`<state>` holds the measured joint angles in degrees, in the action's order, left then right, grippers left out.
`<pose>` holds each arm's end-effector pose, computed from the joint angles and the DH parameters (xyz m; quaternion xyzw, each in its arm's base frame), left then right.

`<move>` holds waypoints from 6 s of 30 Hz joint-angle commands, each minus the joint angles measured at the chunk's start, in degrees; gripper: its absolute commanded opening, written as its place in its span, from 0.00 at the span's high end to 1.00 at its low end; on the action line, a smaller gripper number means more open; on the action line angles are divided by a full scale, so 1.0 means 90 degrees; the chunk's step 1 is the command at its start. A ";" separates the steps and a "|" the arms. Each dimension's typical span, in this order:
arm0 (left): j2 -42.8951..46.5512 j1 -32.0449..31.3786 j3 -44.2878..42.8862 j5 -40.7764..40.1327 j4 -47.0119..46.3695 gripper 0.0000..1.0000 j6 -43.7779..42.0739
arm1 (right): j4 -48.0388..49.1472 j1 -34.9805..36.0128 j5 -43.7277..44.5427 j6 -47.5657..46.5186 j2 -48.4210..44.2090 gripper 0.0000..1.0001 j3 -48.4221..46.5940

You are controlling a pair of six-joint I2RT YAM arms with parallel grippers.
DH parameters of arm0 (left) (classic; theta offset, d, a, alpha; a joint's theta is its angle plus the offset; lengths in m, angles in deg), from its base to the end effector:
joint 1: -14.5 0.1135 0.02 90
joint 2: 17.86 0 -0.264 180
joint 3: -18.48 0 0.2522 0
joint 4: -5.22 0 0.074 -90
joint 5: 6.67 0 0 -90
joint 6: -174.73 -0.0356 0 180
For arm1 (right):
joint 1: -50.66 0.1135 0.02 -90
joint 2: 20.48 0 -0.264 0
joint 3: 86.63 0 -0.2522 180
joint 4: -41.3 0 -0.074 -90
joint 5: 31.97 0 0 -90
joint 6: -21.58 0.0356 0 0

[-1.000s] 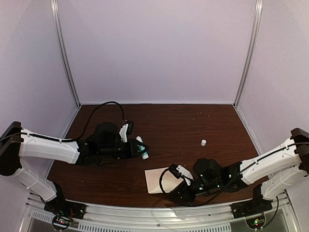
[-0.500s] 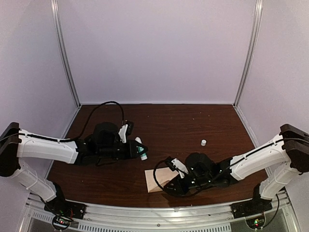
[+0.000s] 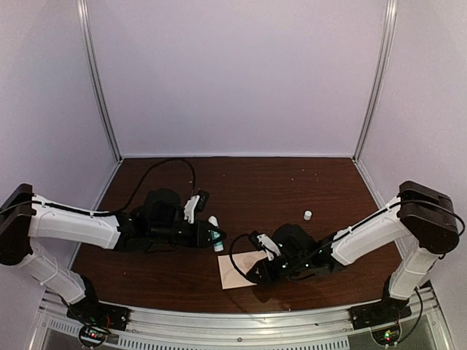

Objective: Place the letter into the envelope and seal it
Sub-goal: Fold the envelope flap into the envelope, then press the envelope flap on the envelope.

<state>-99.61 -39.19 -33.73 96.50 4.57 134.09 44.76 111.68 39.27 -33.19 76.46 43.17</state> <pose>0.1691 -0.2439 0.1979 0.0906 0.8526 -0.4568 0.2369 0.1369 0.2707 0.1181 -0.2651 0.8685 0.3912 0.1497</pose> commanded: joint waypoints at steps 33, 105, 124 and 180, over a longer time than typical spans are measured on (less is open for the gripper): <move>-0.2215 -0.0518 0.0441 0.1069 -0.0459 1.00 -0.0421 | 0.1362 -0.0495 -0.0998 0.1430 0.0910 0.83 -0.0305; -0.1727 -0.0511 0.0333 0.0329 0.0150 1.00 -0.0382 | 0.2424 -0.0648 -0.1257 0.2217 0.2086 0.84 -0.0334; -0.1842 0.0062 0.0004 0.0101 -0.0010 1.00 -0.0648 | 0.2243 -0.0654 -0.1155 0.2157 0.1872 0.85 -0.0215; -0.1805 0.0078 0.0709 0.0237 -0.0088 1.00 -0.0475 | 0.1921 -0.0599 -0.0940 0.2284 0.2911 0.85 -0.1072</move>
<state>-114.39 -38.51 -29.30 99.25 -1.94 131.18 71.66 104.90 29.08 -12.43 97.38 33.44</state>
